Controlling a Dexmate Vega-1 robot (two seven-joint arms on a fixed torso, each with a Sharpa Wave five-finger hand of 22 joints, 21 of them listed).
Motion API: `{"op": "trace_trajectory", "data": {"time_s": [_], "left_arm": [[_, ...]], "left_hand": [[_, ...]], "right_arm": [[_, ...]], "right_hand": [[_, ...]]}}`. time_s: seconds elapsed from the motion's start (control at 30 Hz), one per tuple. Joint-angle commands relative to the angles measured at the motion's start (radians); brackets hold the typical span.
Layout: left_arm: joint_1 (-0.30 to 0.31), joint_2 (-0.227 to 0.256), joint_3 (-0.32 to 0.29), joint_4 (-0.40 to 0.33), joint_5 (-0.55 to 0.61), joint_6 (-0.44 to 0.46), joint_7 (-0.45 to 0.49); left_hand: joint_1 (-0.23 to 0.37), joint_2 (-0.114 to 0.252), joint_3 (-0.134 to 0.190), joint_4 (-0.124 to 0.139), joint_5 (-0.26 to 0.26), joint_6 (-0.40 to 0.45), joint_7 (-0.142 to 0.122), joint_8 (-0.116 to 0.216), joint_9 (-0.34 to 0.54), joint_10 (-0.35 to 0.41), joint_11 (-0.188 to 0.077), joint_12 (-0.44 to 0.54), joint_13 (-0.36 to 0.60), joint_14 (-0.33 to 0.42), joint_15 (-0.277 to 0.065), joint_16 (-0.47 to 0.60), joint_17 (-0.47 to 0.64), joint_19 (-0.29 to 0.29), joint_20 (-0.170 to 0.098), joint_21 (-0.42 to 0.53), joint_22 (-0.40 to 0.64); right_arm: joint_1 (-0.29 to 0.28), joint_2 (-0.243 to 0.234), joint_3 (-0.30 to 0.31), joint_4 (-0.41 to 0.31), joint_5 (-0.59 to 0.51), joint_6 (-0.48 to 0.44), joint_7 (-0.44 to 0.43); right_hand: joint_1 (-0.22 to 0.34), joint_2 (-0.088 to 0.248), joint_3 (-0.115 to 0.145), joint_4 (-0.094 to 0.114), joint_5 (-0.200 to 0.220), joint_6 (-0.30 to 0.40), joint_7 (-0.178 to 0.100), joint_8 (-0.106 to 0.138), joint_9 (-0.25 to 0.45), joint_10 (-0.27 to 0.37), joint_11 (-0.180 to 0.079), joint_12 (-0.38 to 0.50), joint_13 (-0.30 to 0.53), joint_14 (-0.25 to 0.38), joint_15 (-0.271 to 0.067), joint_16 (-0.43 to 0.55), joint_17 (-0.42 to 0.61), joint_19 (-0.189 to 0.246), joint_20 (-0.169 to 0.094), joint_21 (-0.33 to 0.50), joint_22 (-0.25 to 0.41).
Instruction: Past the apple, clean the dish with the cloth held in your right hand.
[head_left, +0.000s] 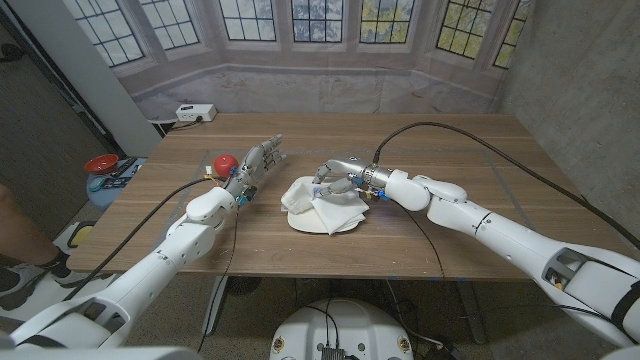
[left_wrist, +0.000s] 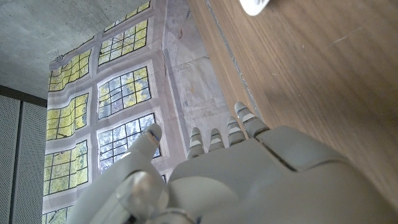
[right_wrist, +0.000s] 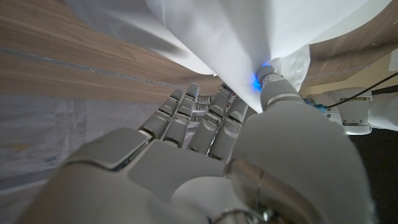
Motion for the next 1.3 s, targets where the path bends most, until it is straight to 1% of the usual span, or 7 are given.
{"op": "trace_trajectory", "data": {"time_s": [0.03,0.13,0.47,0.77,1.0,1.13,1.3], "left_arm": [[-0.006,-0.003,0.004,0.002,0.005,0.004,0.003],[-0.008,-0.005,0.006,0.003,0.006,0.005,0.002],[-0.010,-0.002,0.008,-0.003,0.009,0.012,0.005],[-0.012,-0.002,0.009,-0.008,0.011,0.012,0.007],[-0.011,0.000,0.006,-0.017,0.017,0.003,0.014],[-0.006,0.004,0.000,-0.028,0.017,-0.003,0.020],[0.006,0.015,-0.009,-0.047,0.018,-0.012,0.029]], "left_hand": [[0.010,0.004,0.000,-0.006,0.004,0.008,-0.001,0.001,0.005,0.003,-0.003,0.002,0.005,-0.001,0.001,0.000,0.002,0.003,0.007,-0.002,0.004],[0.010,0.003,0.000,-0.007,0.004,0.008,-0.001,0.001,0.005,0.003,-0.003,0.002,0.005,-0.001,0.000,0.000,0.002,0.003,0.007,-0.002,0.004],[0.011,0.004,0.000,-0.008,0.004,0.008,0.000,0.000,0.005,0.003,-0.002,0.002,0.005,-0.001,0.001,0.000,0.001,0.003,0.007,-0.002,0.004],[0.013,0.005,0.000,-0.010,0.004,0.007,0.001,0.000,0.005,0.002,-0.001,0.001,0.005,-0.001,0.001,0.000,0.001,0.003,0.007,-0.002,0.004],[0.014,0.006,-0.001,-0.011,0.004,0.007,-0.001,0.000,0.005,0.001,-0.001,0.001,0.005,-0.005,0.001,-0.001,0.001,0.002,0.005,-0.003,0.004],[0.014,0.007,-0.002,-0.012,0.004,0.006,-0.001,-0.001,0.005,0.001,0.000,0.001,0.005,-0.008,0.002,-0.002,0.001,0.001,0.004,-0.003,0.004],[0.016,0.007,-0.003,-0.013,0.004,0.005,-0.001,-0.001,0.005,0.003,-0.003,0.002,0.005,-0.013,0.003,-0.003,0.001,-0.001,0.003,-0.004,0.004]], "right_arm": [[0.011,-0.005,0.002,-0.055,0.038,-0.052,0.093],[0.012,-0.009,0.004,-0.067,0.042,-0.065,0.107],[0.023,-0.023,0.009,-0.094,0.072,-0.111,0.173],[0.036,-0.035,0.015,-0.126,0.128,-0.161,0.259],[0.027,-0.054,0.032,-0.147,0.185,-0.155,0.287],[0.017,-0.072,0.042,-0.182,0.204,-0.167,0.303],[0.000,-0.083,0.060,-0.200,0.239,-0.153,0.299]], "right_hand": [[-0.001,-0.021,0.008,-0.002,0.012,-0.051,0.000,-0.002,0.002,-0.050,0.000,-0.006,-0.001,-0.026,-0.092,-0.002,-0.003,-0.013,0.005,-0.001,0.000],[-0.008,-0.035,0.007,-0.002,0.017,-0.104,0.001,-0.003,0.002,-0.102,0.000,-0.006,-0.002,-0.058,-0.075,-0.004,-0.008,-0.031,0.012,-0.002,0.000],[-0.012,-0.050,0.009,-0.005,0.022,-0.192,0.001,-0.004,0.001,-0.186,0.001,-0.006,-0.004,-0.114,-0.052,-0.007,-0.015,-0.066,0.019,-0.004,0.000],[-0.009,-0.063,0.009,-0.008,0.034,-0.312,0.001,-0.004,0.002,-0.320,0.002,-0.008,-0.006,-0.203,-0.021,-0.010,-0.023,-0.098,0.029,-0.002,0.000],[-0.015,-0.063,0.007,-0.005,0.036,-0.350,0.001,-0.004,0.002,-0.373,0.003,-0.009,-0.007,-0.219,-0.009,-0.007,-0.025,-0.097,0.038,0.001,0.000],[-0.019,-0.062,0.005,-0.003,0.036,-0.359,0.001,-0.003,0.002,-0.387,0.003,-0.009,-0.007,-0.224,-0.009,-0.006,-0.025,-0.093,0.042,0.003,0.000],[-0.044,-0.059,-0.004,0.009,0.035,-0.378,0.001,-0.001,0.003,-0.422,0.003,-0.007,-0.007,-0.225,-0.008,0.000,-0.025,-0.081,0.047,0.007,0.001]]}}
